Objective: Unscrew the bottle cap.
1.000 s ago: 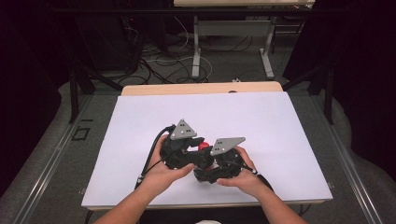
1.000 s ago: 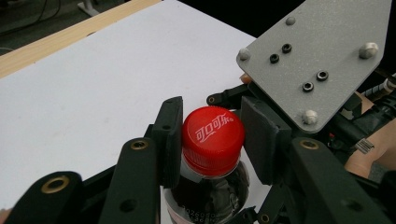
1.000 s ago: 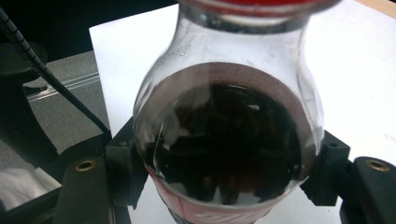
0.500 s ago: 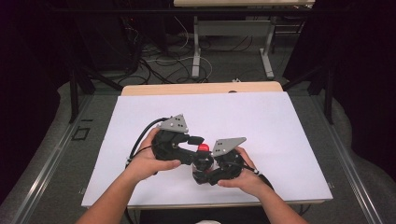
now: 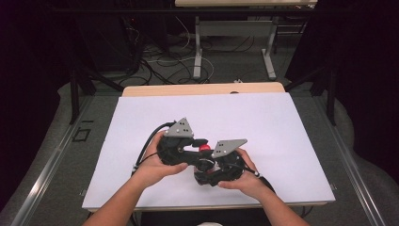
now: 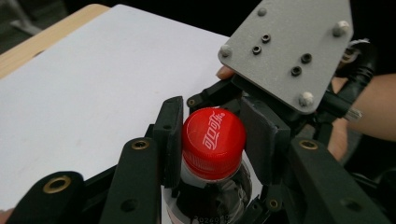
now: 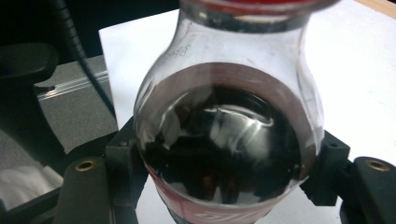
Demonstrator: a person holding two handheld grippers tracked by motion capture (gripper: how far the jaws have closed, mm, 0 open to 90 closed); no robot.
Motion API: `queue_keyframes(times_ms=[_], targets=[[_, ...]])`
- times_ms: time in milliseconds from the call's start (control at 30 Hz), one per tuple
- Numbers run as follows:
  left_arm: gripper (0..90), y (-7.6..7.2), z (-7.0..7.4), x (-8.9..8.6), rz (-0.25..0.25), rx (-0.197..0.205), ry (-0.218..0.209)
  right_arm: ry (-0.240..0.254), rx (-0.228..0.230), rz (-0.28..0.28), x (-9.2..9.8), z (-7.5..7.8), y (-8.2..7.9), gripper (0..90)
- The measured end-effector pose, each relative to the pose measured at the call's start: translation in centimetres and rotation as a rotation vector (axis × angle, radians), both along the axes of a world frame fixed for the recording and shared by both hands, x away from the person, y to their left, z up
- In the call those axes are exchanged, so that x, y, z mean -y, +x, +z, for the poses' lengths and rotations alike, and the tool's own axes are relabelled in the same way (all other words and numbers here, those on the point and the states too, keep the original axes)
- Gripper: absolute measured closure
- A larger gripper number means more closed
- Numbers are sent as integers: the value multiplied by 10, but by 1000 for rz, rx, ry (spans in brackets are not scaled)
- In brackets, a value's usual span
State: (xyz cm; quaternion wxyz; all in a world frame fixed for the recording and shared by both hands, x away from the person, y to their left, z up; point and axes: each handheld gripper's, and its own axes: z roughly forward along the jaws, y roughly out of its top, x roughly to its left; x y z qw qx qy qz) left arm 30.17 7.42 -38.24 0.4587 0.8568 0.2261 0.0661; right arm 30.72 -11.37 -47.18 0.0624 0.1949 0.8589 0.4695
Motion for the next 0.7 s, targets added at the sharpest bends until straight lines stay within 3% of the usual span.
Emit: queue_keyframes(times_ms=[100, 200, 267, 333, 400, 467, 567, 667, 700], targets=[[613, -8, -1, 7, 100, 31, -8, 4, -5, -30, 0, 0, 0, 302], [613, -12, -2, 11, 152, 38, -9, 1, -7, -41, 1, 1, 0, 302], [611, -12, -1, 13, 161, 28, -7, 6, -3, -45, 2, 0, 1, 301], [604, -10, 0, 12, 147, 31, -1, 4, 3, -45, 2, 1, 1, 301], [549, -9, 1, 11, 128, -2, -4, 5, -1, -40, 2, 1, 1, 301], [513, -8, 3, 8, 112, -4, -11, 5, -1, -31, 3, 1, 1, 302], [449, -4, 7, 0, 53, -11, -8, 12, -1, -24, 3, 2, 1, 301], [438, 0, 9, -6, -19, -25, -31, 0, -1, -13, 3, 3, 1, 301], [435, 2, 8, -7, -39, -10, -41, 2, -2, -13, 3, 3, 0, 301]])
